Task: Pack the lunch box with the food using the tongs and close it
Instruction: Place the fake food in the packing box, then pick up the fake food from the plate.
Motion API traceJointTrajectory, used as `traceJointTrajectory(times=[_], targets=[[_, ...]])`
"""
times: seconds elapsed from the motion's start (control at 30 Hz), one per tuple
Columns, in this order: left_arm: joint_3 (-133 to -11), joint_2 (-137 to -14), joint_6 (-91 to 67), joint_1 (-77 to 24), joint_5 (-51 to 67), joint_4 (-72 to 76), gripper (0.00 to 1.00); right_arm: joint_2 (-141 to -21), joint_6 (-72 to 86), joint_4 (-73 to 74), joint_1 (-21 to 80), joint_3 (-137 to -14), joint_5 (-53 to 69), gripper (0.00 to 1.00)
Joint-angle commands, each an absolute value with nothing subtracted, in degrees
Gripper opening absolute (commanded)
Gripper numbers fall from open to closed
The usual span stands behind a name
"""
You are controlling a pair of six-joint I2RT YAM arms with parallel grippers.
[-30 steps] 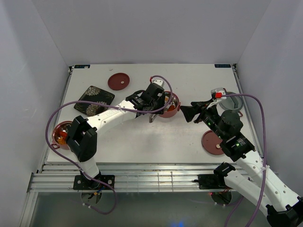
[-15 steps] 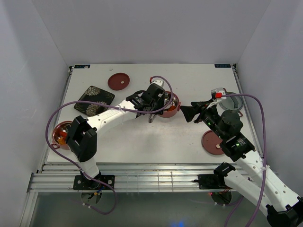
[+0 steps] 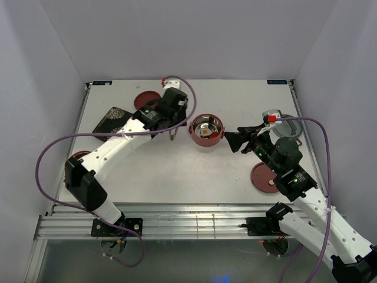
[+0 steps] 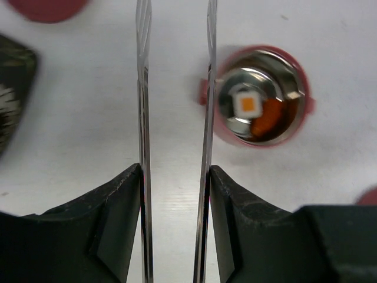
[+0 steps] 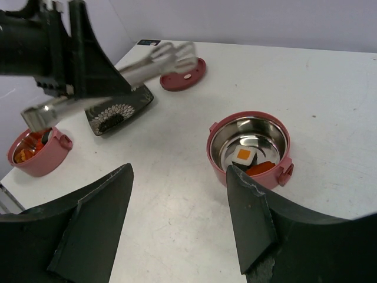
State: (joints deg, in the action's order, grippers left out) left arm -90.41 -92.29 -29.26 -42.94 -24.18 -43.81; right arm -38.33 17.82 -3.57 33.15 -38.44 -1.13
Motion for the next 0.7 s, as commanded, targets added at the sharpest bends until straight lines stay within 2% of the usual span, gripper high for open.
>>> traceJointTrajectory(times=[0.0,0.2,0.4,0.67], targets=[[-87.20,-85.53,-29.36,-34.14,-25.93,-48.51,0.58,-37.44,17.31,-6.06,33.49,-38.15,-1.23,0.70],[-75.78,-76.47,-26.46,-19.02,-27.51,-52.47,0.58,-37.53,17.58,-6.06,33.49,-38.41,-0.62,0.70],[-65.50,-75.22,-24.96,-13.64,-25.32,-51.51,0.60,-36.30,17.93,-6.50,33.49,-37.97,1.67,0.70],[-60.73,-77.35,-22.68,-11.07,-21.27,-47.90,0.59,-36.39,18.19,-6.33,33.49,-38.15,2.46,0.70]])
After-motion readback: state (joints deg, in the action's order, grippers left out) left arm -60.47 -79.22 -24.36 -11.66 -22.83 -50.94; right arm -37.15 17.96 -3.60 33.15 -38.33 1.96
